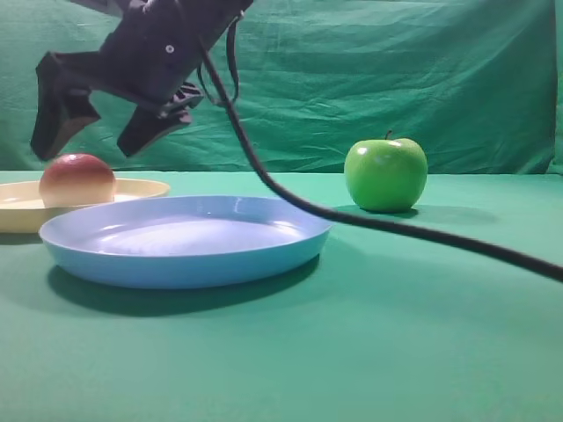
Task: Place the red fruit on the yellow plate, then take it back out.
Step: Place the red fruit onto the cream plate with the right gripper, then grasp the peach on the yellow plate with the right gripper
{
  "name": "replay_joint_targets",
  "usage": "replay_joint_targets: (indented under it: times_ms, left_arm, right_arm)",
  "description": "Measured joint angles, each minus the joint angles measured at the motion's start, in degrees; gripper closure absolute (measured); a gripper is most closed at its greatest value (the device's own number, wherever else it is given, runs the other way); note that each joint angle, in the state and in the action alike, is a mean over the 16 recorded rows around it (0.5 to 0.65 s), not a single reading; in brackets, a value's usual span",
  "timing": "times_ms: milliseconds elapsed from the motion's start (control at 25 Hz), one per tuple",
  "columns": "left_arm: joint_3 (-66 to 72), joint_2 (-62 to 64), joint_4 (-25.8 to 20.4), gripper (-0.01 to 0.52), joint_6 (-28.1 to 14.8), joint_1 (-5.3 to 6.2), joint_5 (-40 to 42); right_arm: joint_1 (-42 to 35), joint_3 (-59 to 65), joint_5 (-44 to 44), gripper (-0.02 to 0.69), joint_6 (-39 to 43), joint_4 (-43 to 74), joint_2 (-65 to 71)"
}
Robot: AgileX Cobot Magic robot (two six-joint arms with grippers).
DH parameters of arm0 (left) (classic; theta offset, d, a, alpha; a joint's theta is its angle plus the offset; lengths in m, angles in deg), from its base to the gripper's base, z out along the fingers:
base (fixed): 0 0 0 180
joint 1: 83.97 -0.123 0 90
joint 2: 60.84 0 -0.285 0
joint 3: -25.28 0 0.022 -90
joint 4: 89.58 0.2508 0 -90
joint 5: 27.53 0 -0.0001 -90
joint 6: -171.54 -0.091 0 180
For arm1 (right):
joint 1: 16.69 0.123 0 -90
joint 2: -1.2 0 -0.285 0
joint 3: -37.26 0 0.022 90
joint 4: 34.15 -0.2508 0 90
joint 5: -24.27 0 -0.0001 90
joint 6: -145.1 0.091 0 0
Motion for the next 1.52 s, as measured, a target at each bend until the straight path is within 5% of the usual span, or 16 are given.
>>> replay_joint_targets:
  times_ms: [160,320,1120,1520]
  left_arm:
    - [0.00,0.00,0.00,0.514,0.00,0.00,0.00]
    - [0.00,0.00,0.00,0.514,0.00,0.00,0.00]
    - [0.00,0.00,0.00,0.514,0.00,0.00,0.00]
    - [0.00,0.00,0.00,0.514,0.00,0.00,0.00]
  right_arm:
    - [-1.66,0.39,-4.55,0.595,7.65,3.12,-6.27]
    - [-3.10,2.72,-7.37,0.657,15.09,6.21,-13.35]
    - [-4.10,47.09,2.68,0.665,25.43,10.83,-61.27]
    - [-5.09,57.41,3.41,0.665,36.81,20.81,-79.76]
